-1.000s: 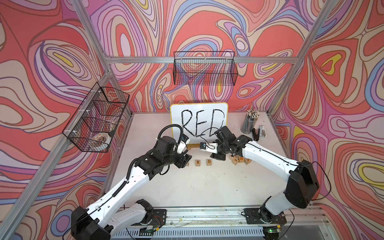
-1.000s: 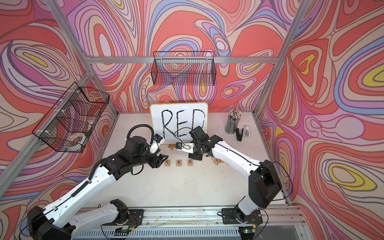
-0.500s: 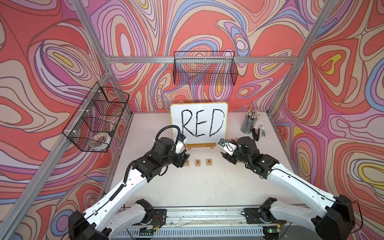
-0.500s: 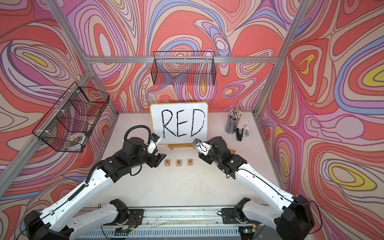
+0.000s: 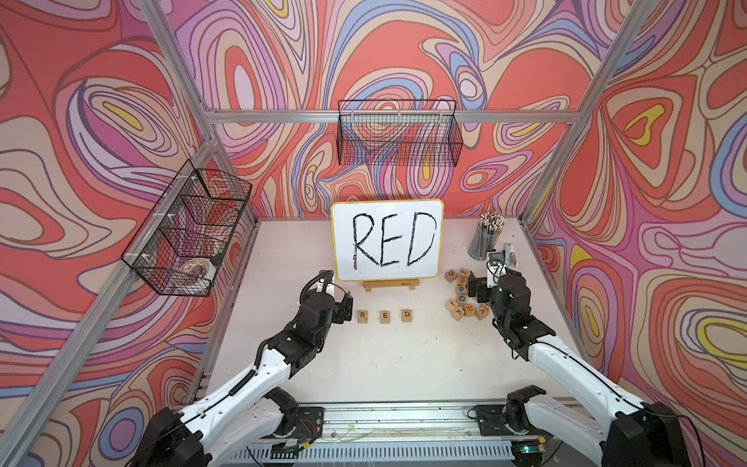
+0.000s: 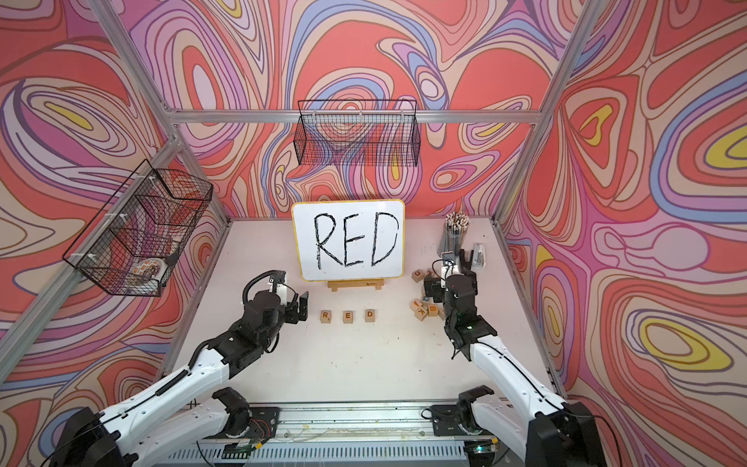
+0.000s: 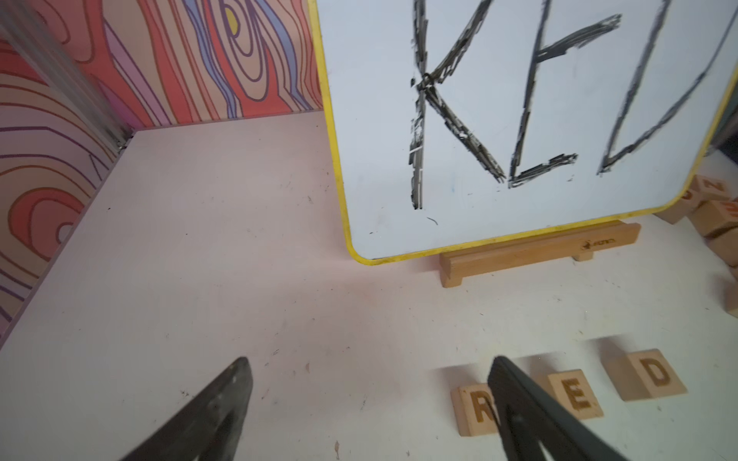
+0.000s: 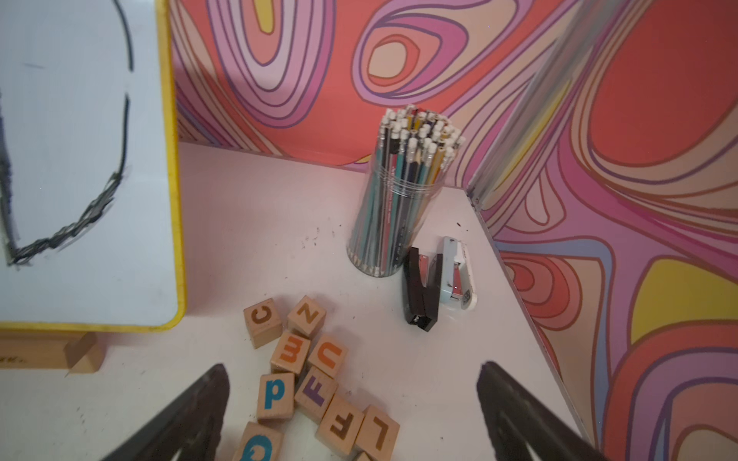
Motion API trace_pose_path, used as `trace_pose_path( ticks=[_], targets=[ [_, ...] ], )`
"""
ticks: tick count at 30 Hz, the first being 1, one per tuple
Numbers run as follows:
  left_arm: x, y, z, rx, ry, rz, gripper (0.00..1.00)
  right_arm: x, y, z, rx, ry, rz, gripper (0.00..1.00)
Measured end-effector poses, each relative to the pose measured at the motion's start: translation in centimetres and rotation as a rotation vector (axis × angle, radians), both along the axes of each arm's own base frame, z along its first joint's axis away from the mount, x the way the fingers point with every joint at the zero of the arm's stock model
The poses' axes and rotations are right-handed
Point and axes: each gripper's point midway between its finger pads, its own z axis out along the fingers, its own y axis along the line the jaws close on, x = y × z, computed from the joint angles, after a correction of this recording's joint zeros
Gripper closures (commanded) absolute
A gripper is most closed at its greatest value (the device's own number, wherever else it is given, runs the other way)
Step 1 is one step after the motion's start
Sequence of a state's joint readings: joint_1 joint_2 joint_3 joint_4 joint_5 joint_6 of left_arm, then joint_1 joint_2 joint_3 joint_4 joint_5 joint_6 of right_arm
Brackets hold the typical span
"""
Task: Assemble the uppercase word "red" with letter blocks
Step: Reset both arms
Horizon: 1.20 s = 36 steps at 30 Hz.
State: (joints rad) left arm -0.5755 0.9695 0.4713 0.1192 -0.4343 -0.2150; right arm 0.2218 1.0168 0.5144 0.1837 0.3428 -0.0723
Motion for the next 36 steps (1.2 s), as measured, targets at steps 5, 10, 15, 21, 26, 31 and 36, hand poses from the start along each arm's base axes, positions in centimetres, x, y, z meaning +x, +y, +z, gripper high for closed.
trace_pose_path(
  ticks=[5,10,15,21,26,31,36],
  targets=[
    [1.5,3.6,-1.1,0.063,-0.062,0.194,0.0,1.3,-2.8,-1.5,0.124,-0.013,-0.074,0.02],
    [2.2,8.3,-0.8,0.078,-0.121,0.37,0.0,2.6,-4.4,-5.1,0.215,0.027,-0.098,0.02],
    [2.7,11.0,0.0,0.091,-0.16,0.458,0.0,4.0,-4.1,-8.3,0.266,0.069,-0.07,0.02],
    [3.2,13.5,-3.3,0.126,-0.095,0.516,0.0,4.9,-4.2,-8.9,0.277,0.02,-0.063,0.02],
    [3.9,13.3,-6.1,0.17,-0.015,0.472,0.0,5.3,-4.8,-8.0,0.264,-0.05,-0.068,0.02],
    [6.0,12.5,-5.7,0.199,-0.015,0.403,0.0,5.3,-5.3,-7.6,0.259,-0.101,-0.074,0.02],
    [6.8,12.3,-5.5,0.197,-0.025,0.344,0.0,5.5,-5.0,-8.9,0.256,-0.105,-0.058,0.02]
  ],
)
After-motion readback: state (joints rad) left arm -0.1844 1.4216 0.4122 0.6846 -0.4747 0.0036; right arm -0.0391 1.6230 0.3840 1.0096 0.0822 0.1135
